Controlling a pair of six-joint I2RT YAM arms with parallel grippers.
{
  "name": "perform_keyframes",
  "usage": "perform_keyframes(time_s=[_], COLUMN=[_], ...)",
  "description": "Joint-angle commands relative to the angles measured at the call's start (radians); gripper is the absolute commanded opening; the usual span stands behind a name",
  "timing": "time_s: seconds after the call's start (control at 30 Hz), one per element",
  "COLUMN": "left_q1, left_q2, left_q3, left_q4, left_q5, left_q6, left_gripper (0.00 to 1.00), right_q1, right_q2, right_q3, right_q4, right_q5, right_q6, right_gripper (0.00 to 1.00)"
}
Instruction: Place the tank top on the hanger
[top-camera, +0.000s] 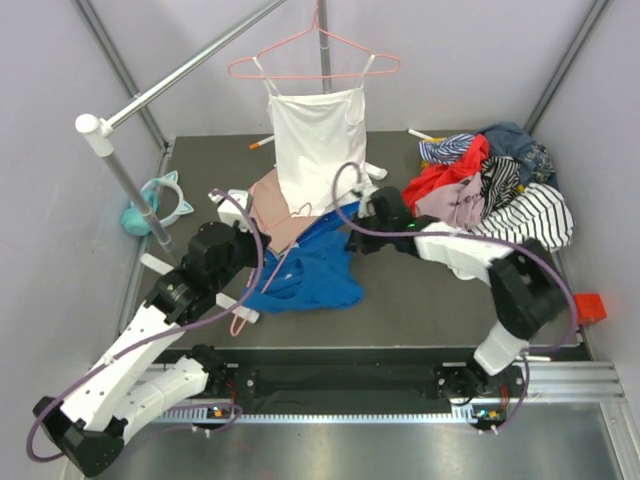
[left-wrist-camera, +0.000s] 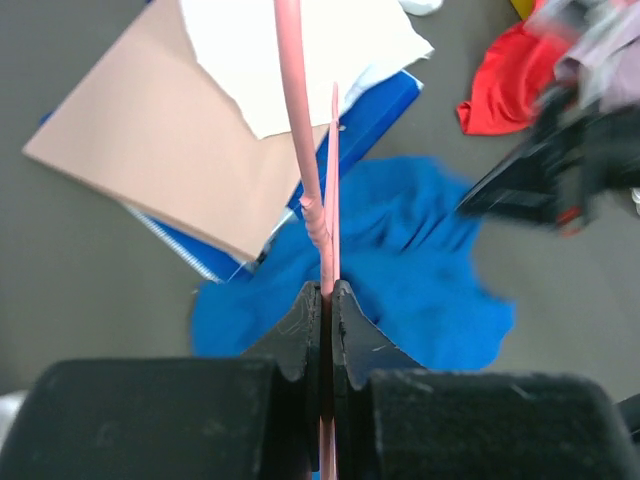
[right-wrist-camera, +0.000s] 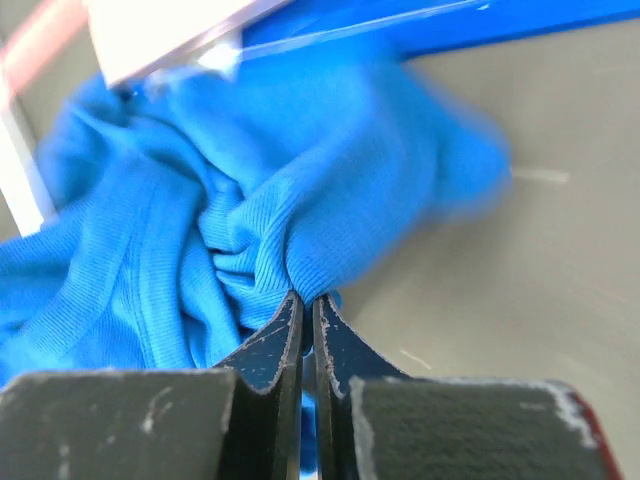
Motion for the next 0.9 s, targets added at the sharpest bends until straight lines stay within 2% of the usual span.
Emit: perform_keyframes(time_s=[0.0,0.13,0.3,0.33,0.4,0.43,0.53,0.73,0.87], left_q1=[-0.002,-0.003,-0.006,-0.008,-0.013,-0.014,-0.014,-0.014,-0.016], left_q2=[0.086,0.136,0.167,0.169,0.173,0.175,0.164,0.107,0.071], left_q3=[0.063,0.042,-0.04,-0.072,-0.098,-0.115,-0.13,-0.149,-0.156], left_q4=[0.2,0.284,0.375,0.406,0.42,0.418,0.403,0.352,0.328], left_q5=[0.103,0.143,0.201,0.203,0.203,0.203,0.18,0.123,0.068], left_q6=[0.04,0.017,-0.035,-0.05,-0.058,-0.058,-0.054,-0.063,-0.089], left_gripper=[0.0,0.0,0.0,0.0,0.0,0.0,0.0,0.0,0.0], right_q1=[-0.112,-0.135,-0.136,-0.136,-0.132,-0.129,-0.11,-0.032,0.028], right_q2=[-0.286,-0.402,-0.446,-0.446,-0.448,-0.449,-0.433,-0.266,-0.15], right_q3=[-0.022,-0.07,-0.197,-0.22,-0.228,-0.222,-0.147,0.049,0.096], right_q4=[-0.136,-0.27,-0.329,-0.336,-0.324,-0.312,-0.27,-0.231,-0.183], right_q5=[0.176,0.235,0.232,0.233,0.209,0.195,0.163,0.128,0.086], right_q6=[-0.096,-0.131,-0.038,-0.013,0.002,0.007,-0.002,-0.047,-0.029], right_gripper=[0.0,0.0,0.02,0.2,0.38,0.5,0.6,0.61,0.6])
